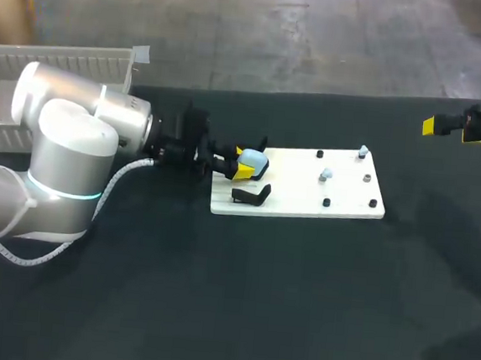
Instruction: Pick up each earbud case from the left stands, insert the matching earbuds, close the lid, and place the case in the box.
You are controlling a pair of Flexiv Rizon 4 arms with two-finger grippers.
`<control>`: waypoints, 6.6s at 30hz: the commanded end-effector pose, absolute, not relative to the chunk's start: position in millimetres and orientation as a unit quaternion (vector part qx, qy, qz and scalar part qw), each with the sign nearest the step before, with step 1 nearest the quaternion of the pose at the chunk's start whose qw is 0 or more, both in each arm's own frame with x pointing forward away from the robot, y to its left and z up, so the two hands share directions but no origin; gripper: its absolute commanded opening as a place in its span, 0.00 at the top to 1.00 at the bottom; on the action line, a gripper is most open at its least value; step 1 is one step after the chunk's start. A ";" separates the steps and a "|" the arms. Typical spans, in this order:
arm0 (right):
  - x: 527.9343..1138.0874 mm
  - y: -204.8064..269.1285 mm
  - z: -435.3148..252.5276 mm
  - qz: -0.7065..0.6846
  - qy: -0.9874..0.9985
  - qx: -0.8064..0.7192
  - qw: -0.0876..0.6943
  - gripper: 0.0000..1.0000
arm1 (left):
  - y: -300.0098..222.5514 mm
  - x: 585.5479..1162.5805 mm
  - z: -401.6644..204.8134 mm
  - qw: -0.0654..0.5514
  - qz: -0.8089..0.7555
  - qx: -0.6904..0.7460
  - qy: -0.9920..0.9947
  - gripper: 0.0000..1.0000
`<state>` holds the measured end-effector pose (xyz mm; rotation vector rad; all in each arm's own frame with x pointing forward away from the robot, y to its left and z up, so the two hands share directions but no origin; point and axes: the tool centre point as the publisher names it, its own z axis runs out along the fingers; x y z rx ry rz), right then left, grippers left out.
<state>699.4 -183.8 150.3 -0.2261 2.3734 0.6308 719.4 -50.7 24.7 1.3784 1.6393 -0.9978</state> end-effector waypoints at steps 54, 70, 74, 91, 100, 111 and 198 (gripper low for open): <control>716.4 -27.7 118.4 0.274 0.898 -0.226 0.258 0.00 | -126.8 721.4 115.8 0.471 -0.337 0.503 0.642 1.00; 722.5 -18.8 127.6 0.270 0.896 -0.234 0.262 0.00 | -135.1 710.8 117.1 0.465 -0.351 0.515 0.628 1.00; 721.8 -24.2 133.7 0.253 0.900 -0.226 0.274 0.00 | -132.5 707.6 115.7 0.464 -0.378 0.508 0.619 1.00; 712.6 -76.6 124.2 0.114 0.942 -0.207 0.239 0.00 | -105.0 706.3 131.7 0.513 -0.471 0.509 0.505 1.00; 725.3 -103.7 108.8 0.059 0.951 -0.232 0.197 0.00 | -100.0 708.1 141.7 0.510 -0.471 0.510 0.508 1.00; 734.9 -114.7 94.7 0.028 0.960 -0.216 0.174 0.00 | -94.9 705.3 148.6 0.509 -0.455 0.514 0.519 1.00; 771.5 -98.8 32.6 -0.098 0.965 -0.219 0.103 0.31 | -94.3 704.3 149.6 0.509 -0.455 0.515 0.517 1.00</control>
